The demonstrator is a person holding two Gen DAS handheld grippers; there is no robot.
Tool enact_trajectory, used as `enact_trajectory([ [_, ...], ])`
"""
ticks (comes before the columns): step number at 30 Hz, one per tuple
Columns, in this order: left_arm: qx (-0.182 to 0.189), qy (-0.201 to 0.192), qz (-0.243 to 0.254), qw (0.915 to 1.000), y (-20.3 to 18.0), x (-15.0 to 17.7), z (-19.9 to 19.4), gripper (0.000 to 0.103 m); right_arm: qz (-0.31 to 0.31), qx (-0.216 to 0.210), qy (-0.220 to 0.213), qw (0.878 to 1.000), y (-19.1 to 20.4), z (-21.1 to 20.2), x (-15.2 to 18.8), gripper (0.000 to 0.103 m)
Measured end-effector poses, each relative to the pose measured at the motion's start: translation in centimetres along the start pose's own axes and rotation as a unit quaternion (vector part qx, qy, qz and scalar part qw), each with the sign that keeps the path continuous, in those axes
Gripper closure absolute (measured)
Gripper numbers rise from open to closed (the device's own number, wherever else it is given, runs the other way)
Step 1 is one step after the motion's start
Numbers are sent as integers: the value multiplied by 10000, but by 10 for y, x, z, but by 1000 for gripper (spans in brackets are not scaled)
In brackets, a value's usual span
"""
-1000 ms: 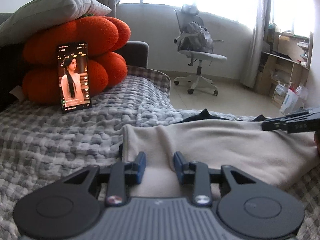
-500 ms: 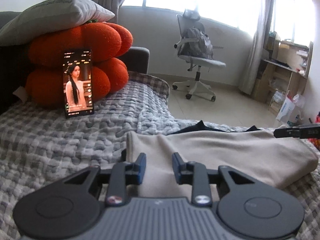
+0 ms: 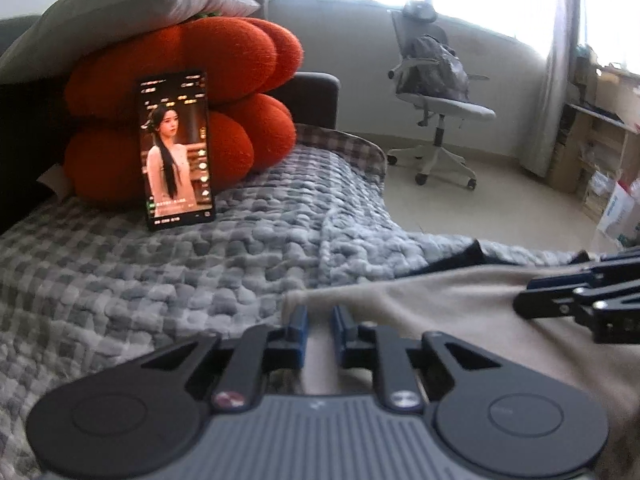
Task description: Fold clothes
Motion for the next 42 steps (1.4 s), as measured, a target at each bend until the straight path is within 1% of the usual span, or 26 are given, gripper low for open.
enact_trajectory([
  [2, 151, -6, -273, 9995, 4, -2, -3, 87, 191, 30, -72, 9998, -10, -7, -4, 77],
  [4, 269, -22, -429, 9987, 6, -2, -8, 86, 219, 113, -211, 9995, -18, -20, -2, 67],
  [5, 287, -28, -479, 9984, 7, -2, -10, 84, 233, 166, -246, 9993, -23, -27, -1, 64],
  [6, 292, -33, -525, 9982, 8, -3, -10, 77, 247, 219, -280, 9991, -28, -33, 1, 60],
  [8, 298, -42, -617, 9976, 10, -4, -11, 64, 262, 381, -348, 9983, -43, -47, 5, 58],
  [10, 350, -14, -709, 9969, 11, -5, -11, 64, 274, 603, -434, 9969, -60, -61, 9, 50],
  [12, 438, 75, -747, 9962, 9, -5, -7, 63, 286, 824, -521, 9948, -77, -75, 14, 47],
  [14, 415, 120, -715, 9965, 9, -5, -4, 63, 344, 1103, -634, 9913, -98, -90, 19, 45],
  [17, 384, 157, -774, 9961, 10, -3, 0, 66, 509, 1469, -759, 9849, -130, -107, 27, 41],
  [19, 399, 166, -911, 9949, 13, -2, 2, 72, 724, 1577, -726, 9821, -149, -107, 31, 41],
  [22, 370, 148, -1049, 9937, 15, -3, 3, 85, 1004, 1602, -654, 9798, -165, -103, 40, 41],
  [23, 359, 133, -1074, 9935, 15, -4, 2, 92, 1039, 1613, -622, 9794, -168, -100, 43, 41],
  [24, 351, 117, -1098, 9933, 15, -6, 2, 94, 1066, 1631, -598, 9790, -170, -97, 45, 42],
  [26, 329, 55, -1113, 9932, 14, -9, 0, 96, 1120, 1668, -550, 9781, -172, -90, 49, 62],
  [27, 290, -32, -1055, 9940, 12, -11, -2, 96, 1148, 1640, -524, 9784, -171, -87, 51, 86],
  [28, 233, -148, -993, 9947, 11, -14, -6, 97, 1176, 1611, -498, 9786, -170, -85, 53, 91],
  [30, 135, -395, -892, 9951, 7, -20, -14, 97, 1070, 1803, -751, 9749, -167, -93, 51, 95],
  [33, 26, -693, -804, 9943, 6, -31, -24, 97, 1074, 2157, -1173, 9634, -170, -114, 45, 97],
  [34, 20, -780, -798, 9938, 6, -34, -27, 97, 1098, 2251, -1244, 9601, -173, -118, 45, 97],
  [36, 17, -835, -740, 9938, 6, -36, -26, 97, 1146, 2435, -1384, 9531, -178, -127, 44, 97],
  [37, 16, -855, -710, 9938, 7, -37, -25, 97, 1164, 2439, -1279, 9543, -182, -122, 47, 97],
  [38, -15, -767, -691, 9947, 8, -34, -19, 97, 1183, 2441, -1171, 9554, -185, -117, 49, 97],
  [40, -95, -493, -665, 9965, 12, -24, -1, 97, 1226, 2435, -948, 9574, -189, -107, 54, 97],
  [42, -112, -243, -747, 9968, 17, -10, 14, 97, 1287, 2400, -751, 9593, -192, -97, 58, 97],
])
Point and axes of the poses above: each gripper's, at about its wrist camera, not at the fingertips, and z roughly the way its jaws point, y to its left, x to its underside, the point moved 10 cm from there along z, roughly the way its jaws point, and after that the axes turned 3 degrees about x, right-handed, at the moved point
